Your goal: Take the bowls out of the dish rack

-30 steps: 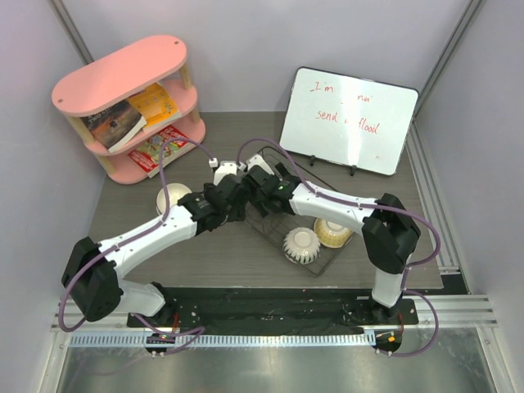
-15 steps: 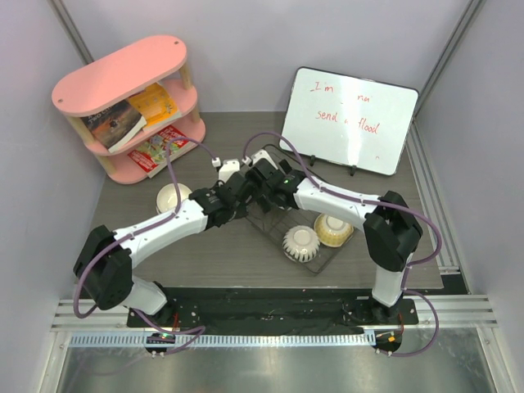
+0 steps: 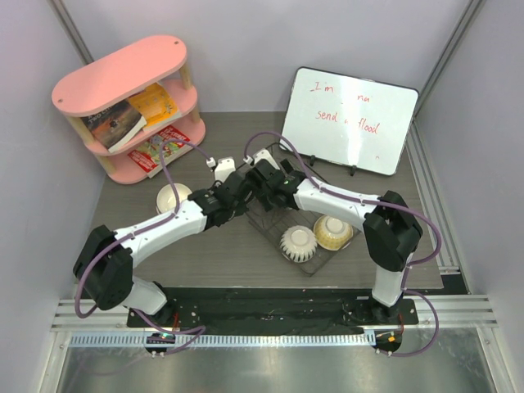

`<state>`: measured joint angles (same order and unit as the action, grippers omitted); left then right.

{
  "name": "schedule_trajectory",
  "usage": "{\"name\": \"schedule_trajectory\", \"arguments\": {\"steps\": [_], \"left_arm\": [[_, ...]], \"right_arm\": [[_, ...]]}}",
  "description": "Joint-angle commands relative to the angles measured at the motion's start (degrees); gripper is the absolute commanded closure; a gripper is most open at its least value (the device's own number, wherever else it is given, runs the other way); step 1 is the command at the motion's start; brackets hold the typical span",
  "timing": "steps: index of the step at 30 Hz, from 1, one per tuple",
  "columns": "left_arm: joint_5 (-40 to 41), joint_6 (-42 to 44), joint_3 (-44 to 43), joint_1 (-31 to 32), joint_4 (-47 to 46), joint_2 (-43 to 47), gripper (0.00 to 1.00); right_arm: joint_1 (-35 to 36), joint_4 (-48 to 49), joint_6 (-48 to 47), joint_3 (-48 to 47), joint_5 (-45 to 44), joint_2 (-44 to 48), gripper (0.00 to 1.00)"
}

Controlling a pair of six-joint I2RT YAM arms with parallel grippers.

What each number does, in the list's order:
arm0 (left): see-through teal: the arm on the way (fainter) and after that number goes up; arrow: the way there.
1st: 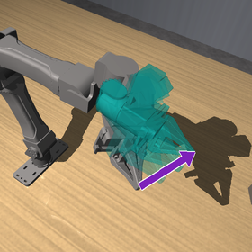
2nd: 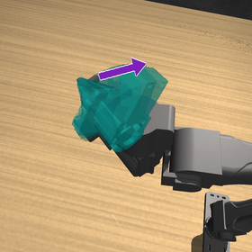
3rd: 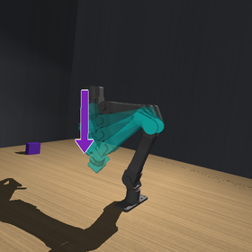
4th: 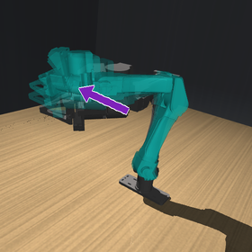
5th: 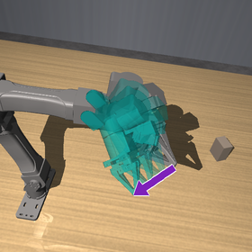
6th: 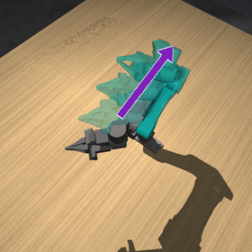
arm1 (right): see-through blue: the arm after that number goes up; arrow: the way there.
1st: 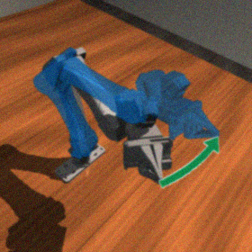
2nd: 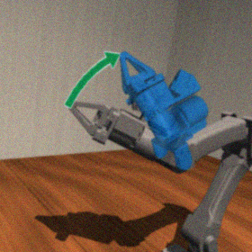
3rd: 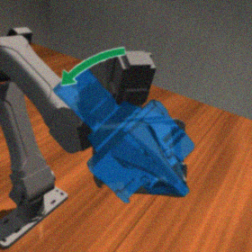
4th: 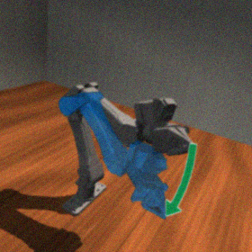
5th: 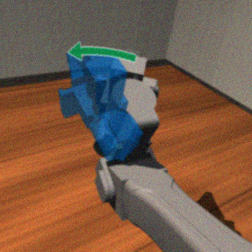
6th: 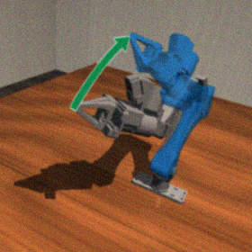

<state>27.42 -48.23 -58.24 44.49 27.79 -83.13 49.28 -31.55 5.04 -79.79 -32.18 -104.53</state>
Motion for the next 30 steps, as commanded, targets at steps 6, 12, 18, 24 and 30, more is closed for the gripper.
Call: {"name": "schedule_trajectory", "arguments": {"steps": [6,12,18,24,30], "left_arm": [[-3.4,3.8,3.5,0.2,6.1,1.6,1.0],[-3.1,4.2,4.1,0.2,7.1,2.4,1.0],[-3.2,4.6,4.6,0.3,7.1,3.2,1.0],[-3.3,5.1,4.4,0.3,7.3,3.6,1.0],[-3.3,5.4,4.5,0.2,7.3,3.5,1.0]], "right_arm": [[0.2,2.7,-2.1,1.6,-11.2,0.9,0.41],[0.2,3.9,-3.6,2.1,-16.0,2.6,0.41],[0.2,3.8,-4.8,1.3,-15.8,4.5,0.4],[0.2,0.5,-4.8,-1.8,-15.2,4.8,0.31],[0.1,-4.0,-4.7,-4.7,-15.2,5.4,0.25]]}}
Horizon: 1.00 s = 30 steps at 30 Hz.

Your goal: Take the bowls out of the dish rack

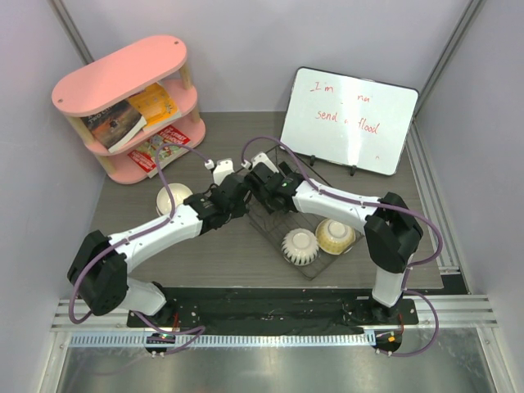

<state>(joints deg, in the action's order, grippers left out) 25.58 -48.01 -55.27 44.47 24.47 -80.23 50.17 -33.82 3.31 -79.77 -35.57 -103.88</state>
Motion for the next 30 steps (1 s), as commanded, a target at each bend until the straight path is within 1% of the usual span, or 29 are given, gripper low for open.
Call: {"name": "schedule_trajectory", "arguments": {"steps": [1,6,9,12,13,14,15,17,18,20,21,22,26,27,28,30], "left_arm": [[-1.7,5.4,1.4,0.3,10.7,0.5,1.0],[-1.5,5.4,1.6,0.3,10.7,0.9,1.0],[-1.6,5.6,1.8,0.4,10.7,1.0,1.0],[-1.9,5.6,2.1,0.3,10.7,1.0,1.0],[-1.9,5.6,2.1,0.3,10.7,0.9,1.0],[-1.9,5.6,2.1,0.3,10.7,1.0,1.0],[-1.9,5.6,2.3,0.3,10.8,0.9,1.0],[-1.9,5.6,2.3,0.3,10.7,0.9,1.0],[-2.0,5.5,2.4,0.4,10.7,1.0,1.0],[-2.0,5.5,2.4,0.3,10.7,1.0,1.0],[-2.0,5.5,2.4,0.3,10.7,1.0,1.0],[-2.0,5.6,2.4,0.3,10.7,1.0,1.0],[-2.0,5.6,2.5,0.3,10.7,1.1,1.0],[-1.9,5.6,2.5,0.3,10.7,1.2,1.0],[-1.9,5.5,2.6,0.3,10.7,1.3,1.0],[-1.9,5.6,2.9,0.3,10.7,1.5,1.0]], "right_arm": [[-1.0,-1.7,-3.0,-4.4,-12.2,4.6,0.24],[-1.3,-2.5,-2.7,-3.3,-11.6,6.0,0.24],[-2.0,-2.2,-2.8,-3.3,-13.0,6.2,0.24],[-2.5,-1.6,-3.0,-3.5,-13.4,6.5,0.26],[-2.6,-1.4,-3.0,-3.5,-13.5,6.4,0.3],[-2.6,-1.1,-3.0,-3.6,-13.6,6.4,0.32],[-2.5,-1.1,-3.0,-3.8,-13.6,6.3,0.36],[-2.6,-1.1,-3.1,-4.1,-13.4,6.5,0.39],[-2.7,-1.0,-3.0,-4.2,-13.4,6.7,0.43],[-2.5,-0.6,-4.3,-4.1,-13.6,6.8,0.46],[-2.6,-0.5,-4.5,-4.2,-14.1,6.9,0.57],[-2.6,-0.5,-4.7,-4.2,-14.5,7.0,0.63],[-2.9,-0.2,-5.4,-4.7,-15.3,7.5,0.66],[-3.0,-0.2,-5.6,-4.8,-15.4,7.8,0.77],[-3.1,-0.1,-5.8,-5.1,-15.4,7.9,0.81],[-3.3,0.1,-6.2,-5.3,-14.9,8.1,0.83]]}}
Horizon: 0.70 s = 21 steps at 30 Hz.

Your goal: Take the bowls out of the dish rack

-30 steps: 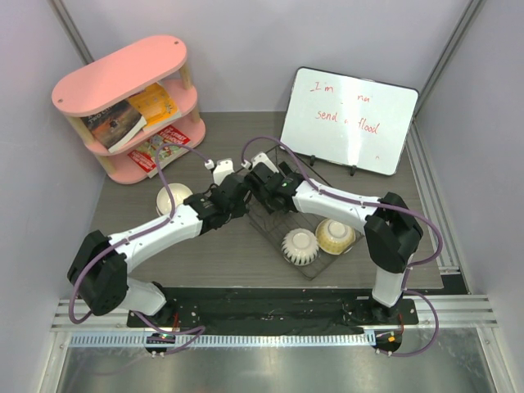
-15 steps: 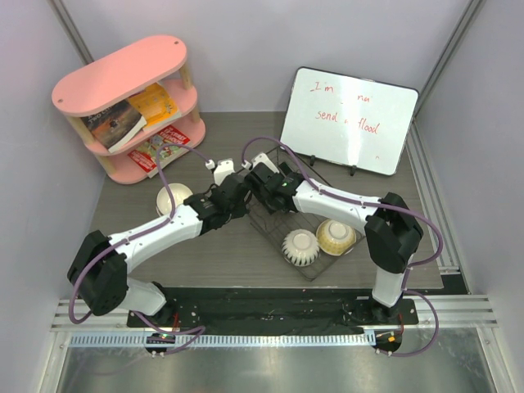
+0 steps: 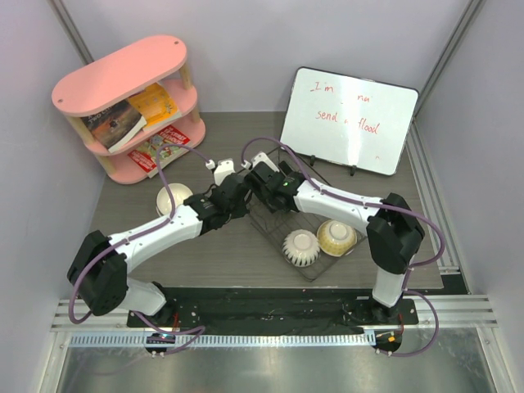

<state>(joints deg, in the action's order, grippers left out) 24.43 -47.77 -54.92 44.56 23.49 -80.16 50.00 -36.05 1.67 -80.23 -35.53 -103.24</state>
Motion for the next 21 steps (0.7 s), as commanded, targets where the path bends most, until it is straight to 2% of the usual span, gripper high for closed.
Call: {"name": "schedule_trajectory", "arguments": {"steps": [1,10,21], "left_arm": [[-0.7,5.3,2.5,0.2,11.7,1.5,1.0],[-0.4,5.3,2.8,0.2,11.7,2.0,1.0],[-0.3,5.1,3.1,0.2,12.0,2.2,1.0]], "right_arm": [[-3.5,2.3,-4.6,-5.0,-14.9,7.4,0.84],[-4.6,2.3,-4.5,-5.6,-13.4,8.0,0.93],[-6.5,2.3,-5.6,-5.3,-13.1,9.9,0.99]]}}
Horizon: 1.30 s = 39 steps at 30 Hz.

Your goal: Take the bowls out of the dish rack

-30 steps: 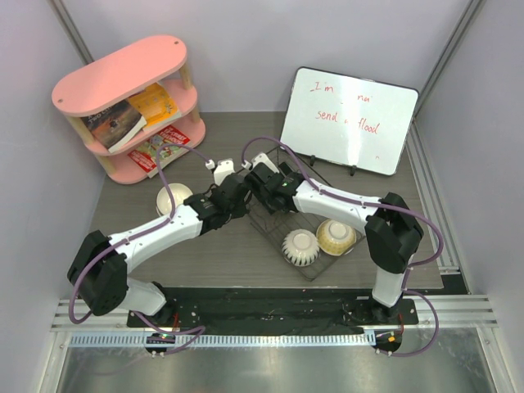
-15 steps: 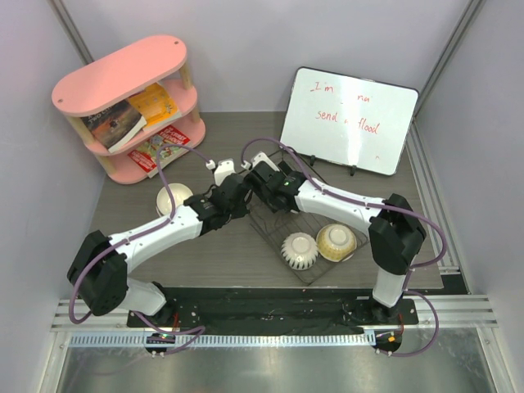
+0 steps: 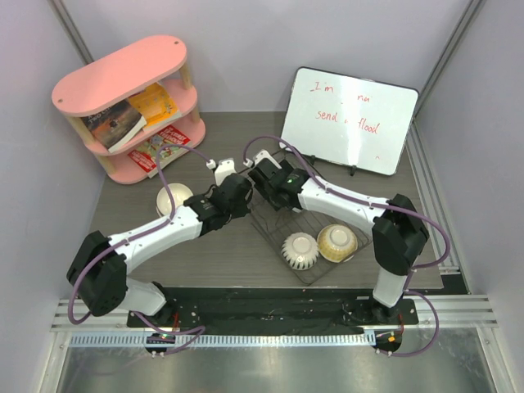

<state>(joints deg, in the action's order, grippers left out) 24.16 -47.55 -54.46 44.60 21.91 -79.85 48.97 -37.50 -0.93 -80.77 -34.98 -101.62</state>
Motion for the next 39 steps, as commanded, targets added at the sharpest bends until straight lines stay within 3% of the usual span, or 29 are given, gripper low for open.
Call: {"name": "schedule_trajectory", "arguments": {"steps": [1,14,23,28,31,39], "left_arm": [[0.1,4.9,2.8,0.1,13.6,1.8,1.0],[-0.2,5.0,1.8,0.1,14.7,1.2,1.0],[-0.7,5.1,0.6,0.1,14.7,-0.8,1.0],[-1.8,5.2,0.5,0.1,14.2,-1.6,1.0],[-1.8,5.1,0.6,0.1,14.2,-1.7,1.0],[-1.7,4.8,1.3,0.1,13.8,-1.6,1.0]], "right_arm": [[-5.6,3.7,-3.2,-4.7,-13.5,8.3,0.99],[-7.4,4.6,-4.2,-4.5,-15.0,6.2,0.98],[-6.3,1.6,0.8,-2.5,-16.8,2.7,0.87],[-5.4,8.9,0.1,3.5,-21.2,2.7,0.99],[-4.9,15.3,-2.5,7.7,-23.9,4.2,0.99],[-3.4,19.0,-4.8,10.6,-27.2,1.4,0.99]]}}
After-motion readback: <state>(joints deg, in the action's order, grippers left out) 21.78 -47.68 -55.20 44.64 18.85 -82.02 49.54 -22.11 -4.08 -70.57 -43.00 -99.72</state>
